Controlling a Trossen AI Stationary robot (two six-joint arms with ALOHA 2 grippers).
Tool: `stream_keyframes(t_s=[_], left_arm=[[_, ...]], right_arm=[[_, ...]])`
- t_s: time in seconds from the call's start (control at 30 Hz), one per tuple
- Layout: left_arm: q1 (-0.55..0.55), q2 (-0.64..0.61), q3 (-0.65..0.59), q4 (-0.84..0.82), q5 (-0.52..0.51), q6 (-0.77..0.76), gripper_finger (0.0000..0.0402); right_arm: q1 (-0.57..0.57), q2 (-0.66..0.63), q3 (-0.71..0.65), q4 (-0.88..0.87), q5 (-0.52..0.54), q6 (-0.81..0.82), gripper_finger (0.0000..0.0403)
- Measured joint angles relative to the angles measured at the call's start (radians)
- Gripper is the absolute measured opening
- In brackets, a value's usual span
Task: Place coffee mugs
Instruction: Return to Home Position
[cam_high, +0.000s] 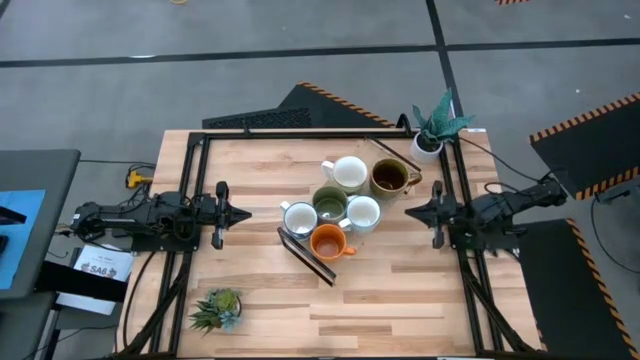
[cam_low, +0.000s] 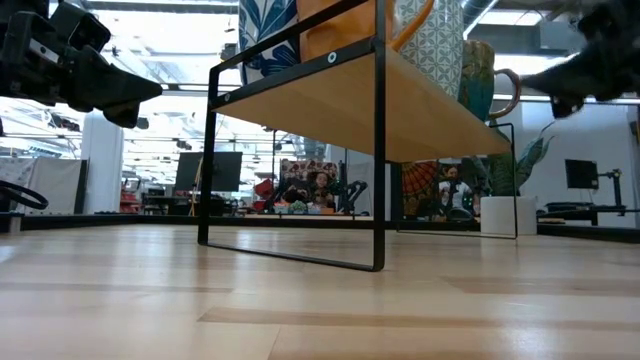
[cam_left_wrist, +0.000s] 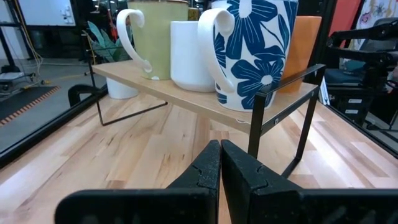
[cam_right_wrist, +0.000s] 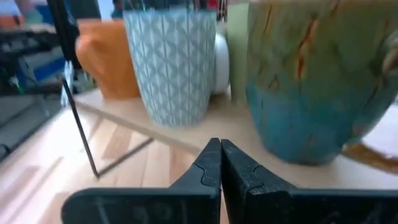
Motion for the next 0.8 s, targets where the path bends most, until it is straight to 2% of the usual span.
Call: stream_keyframes(t_s=[0.23,0.63,0.8], left_arm=[[0.0,0.002,0.0,0.001,0.0,0.0,0.0],[0.0,0.002,0.0,0.002,-0.006,0.0,0.0],[0.0,0.002,0.0,0.002,-0.006,0.0,0.0]], right_arm=[[-0.001,0.004,-0.03,-0.067,0.012,0.092,0.0022],[-0.106,0.001,-0.033,-0.058,0.008,0.044,0.0022],[-0.123,0.001,-0.033,-0.06,-0.127,0.056,0.0022]])
